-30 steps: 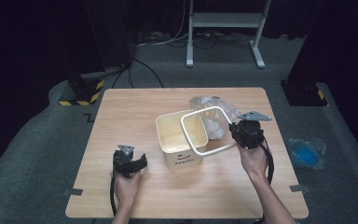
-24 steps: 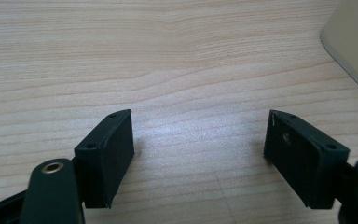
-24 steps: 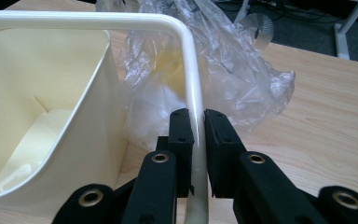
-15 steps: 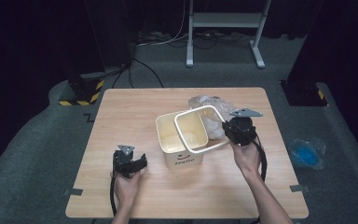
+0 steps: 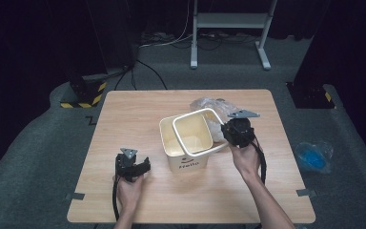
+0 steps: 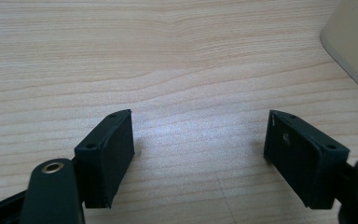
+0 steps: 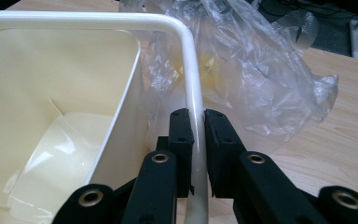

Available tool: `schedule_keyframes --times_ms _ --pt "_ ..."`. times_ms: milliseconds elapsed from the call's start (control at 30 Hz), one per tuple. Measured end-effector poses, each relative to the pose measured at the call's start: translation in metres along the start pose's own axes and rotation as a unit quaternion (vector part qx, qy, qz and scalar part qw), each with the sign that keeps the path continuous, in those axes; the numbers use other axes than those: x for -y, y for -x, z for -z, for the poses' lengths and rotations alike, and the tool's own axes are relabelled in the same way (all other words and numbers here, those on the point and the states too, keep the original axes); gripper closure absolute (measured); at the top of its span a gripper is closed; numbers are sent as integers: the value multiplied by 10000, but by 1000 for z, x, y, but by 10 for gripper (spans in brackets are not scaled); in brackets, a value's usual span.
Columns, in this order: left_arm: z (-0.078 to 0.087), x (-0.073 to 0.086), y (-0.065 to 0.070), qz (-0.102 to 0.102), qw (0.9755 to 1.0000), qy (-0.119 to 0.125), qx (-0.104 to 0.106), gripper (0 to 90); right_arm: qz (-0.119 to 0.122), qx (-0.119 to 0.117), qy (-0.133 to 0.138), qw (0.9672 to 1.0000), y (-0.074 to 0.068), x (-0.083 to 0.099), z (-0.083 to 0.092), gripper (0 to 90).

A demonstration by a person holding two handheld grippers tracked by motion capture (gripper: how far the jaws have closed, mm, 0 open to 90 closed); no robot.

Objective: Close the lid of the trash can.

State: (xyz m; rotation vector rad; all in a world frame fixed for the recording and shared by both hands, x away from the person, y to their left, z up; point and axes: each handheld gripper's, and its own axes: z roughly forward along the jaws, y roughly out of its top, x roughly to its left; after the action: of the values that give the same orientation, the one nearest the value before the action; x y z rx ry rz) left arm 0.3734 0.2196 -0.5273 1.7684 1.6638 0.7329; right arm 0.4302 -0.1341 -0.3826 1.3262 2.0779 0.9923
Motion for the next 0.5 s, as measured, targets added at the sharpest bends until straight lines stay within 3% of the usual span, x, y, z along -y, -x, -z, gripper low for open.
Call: schedule_keyframes --times_ms 500 --pt "0 0 0 0 10000 4 1 241 -25 -26 -53 10000 -14 -4 -6 819"
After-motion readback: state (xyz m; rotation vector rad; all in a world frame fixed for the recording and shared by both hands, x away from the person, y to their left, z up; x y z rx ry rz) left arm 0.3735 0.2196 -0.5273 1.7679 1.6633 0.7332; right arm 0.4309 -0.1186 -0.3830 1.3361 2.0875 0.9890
